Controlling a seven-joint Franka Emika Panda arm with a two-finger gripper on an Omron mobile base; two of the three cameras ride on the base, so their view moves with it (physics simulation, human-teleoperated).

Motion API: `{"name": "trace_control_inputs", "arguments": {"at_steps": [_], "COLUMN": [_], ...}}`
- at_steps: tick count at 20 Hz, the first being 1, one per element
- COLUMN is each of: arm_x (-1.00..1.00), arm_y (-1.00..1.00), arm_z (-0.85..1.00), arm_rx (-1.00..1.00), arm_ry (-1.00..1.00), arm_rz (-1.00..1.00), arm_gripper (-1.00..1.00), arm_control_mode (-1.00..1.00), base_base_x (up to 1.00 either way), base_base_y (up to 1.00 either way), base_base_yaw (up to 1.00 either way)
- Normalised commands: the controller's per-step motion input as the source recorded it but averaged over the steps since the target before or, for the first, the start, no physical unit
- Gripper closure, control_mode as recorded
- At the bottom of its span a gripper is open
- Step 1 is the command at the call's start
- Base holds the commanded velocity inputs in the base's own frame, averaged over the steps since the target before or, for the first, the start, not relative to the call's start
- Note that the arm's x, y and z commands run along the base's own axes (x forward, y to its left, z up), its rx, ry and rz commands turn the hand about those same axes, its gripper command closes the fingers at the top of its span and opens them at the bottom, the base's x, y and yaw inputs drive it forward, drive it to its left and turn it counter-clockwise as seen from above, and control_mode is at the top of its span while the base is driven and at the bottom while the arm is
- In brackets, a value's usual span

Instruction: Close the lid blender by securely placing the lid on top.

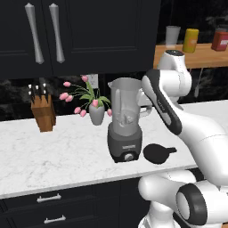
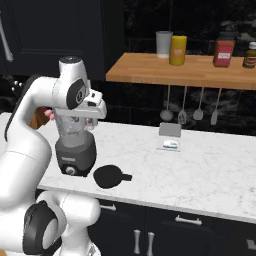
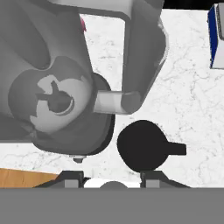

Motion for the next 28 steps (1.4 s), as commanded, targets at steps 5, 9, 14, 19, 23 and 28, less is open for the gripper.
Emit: {"name": "trace_control_inputs", "arguments": {"at_steps": [5, 9, 14, 19, 23, 28], "arm_x": [-0.09, -0.24, -0.22, -0.04, 0.07, 0.06], "arm_y": [-0.03, -0.48, -0.99, -0.96, -0.20, -0.09], "arm_z": [-0.05, -0.43, -0.52, -0.38, -0.64, 0.01], "arm_rx": [0.03, 0.12, 0.15, 0.06, -0.15, -0.01], "arm_ry": [-0.11, -0.45, -0.59, -0.30, -0.03, 0.00], "arm_rz": [0.00, 0.00, 0.22, 0.49, 0.19, 0.27], "arm_gripper": [-1.00, -1.00, -1.00, -1.00, -1.00, -1.00], "arm_control_mode": [-1.00, -1.00, -1.00, -1.00, -1.00, -1.00], "base_base_x": [0.00, 0.00, 0.00, 0.00, 0.00, 0.00], "base_base_y": [0.00, 0.00, 0.00, 0.00, 0.00, 0.00], "base_base_yaw": [0.00, 0.00, 0.00, 0.00, 0.00, 0.00]}}
